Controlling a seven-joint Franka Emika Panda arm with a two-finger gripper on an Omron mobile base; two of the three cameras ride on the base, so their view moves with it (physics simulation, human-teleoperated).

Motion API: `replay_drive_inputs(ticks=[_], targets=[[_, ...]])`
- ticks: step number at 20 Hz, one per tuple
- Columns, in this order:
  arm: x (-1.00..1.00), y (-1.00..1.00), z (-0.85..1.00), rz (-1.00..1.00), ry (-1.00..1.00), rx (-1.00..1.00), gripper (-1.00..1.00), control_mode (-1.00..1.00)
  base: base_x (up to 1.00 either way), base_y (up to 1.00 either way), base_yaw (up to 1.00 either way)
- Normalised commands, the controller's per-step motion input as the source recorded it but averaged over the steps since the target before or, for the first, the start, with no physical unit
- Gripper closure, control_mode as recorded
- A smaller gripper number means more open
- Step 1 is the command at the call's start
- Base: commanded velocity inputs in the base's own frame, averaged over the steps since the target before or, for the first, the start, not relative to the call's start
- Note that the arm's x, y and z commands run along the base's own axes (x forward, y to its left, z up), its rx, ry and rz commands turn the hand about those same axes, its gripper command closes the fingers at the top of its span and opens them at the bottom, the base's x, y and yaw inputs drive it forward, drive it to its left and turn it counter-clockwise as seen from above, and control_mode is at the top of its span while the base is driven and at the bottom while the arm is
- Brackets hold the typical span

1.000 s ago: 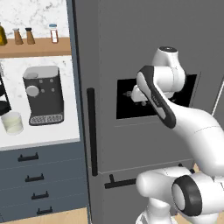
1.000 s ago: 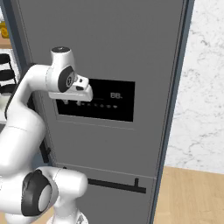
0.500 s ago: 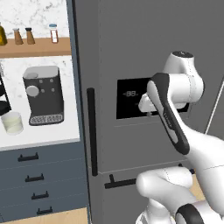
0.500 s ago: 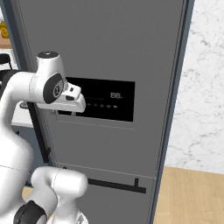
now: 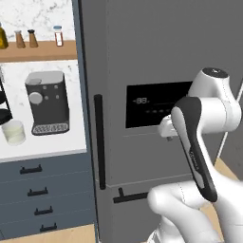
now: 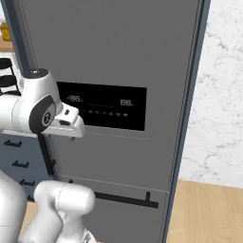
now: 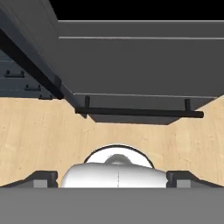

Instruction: Grab a lemon wedge from the fridge and one ice cube from the ice bowl, and put them in the glass of lemonade.

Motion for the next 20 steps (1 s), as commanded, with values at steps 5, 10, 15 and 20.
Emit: replay_drive_inputs(ticks=[5, 10, 15, 20], targets=[[0.0, 0.0, 0.0, 0.0, 0.0, 0.0, -1.0, 1.0, -0.3, 0.75, 0.0], [0.0, 0.0, 0.0, 0.0, 0.0, 0.0, -1.0, 1.0, -0.19, 0.58, 0.01], [0.0, 0.0, 0.0, 0.0, 0.0, 0.0, -1.0, 1.0, -0.13, 0.18, -0.2], [0.0, 0.0, 0.0, 0.0, 0.0, 0.0, -1.0, 1.0, -0.01, 0.42, -0.4]])
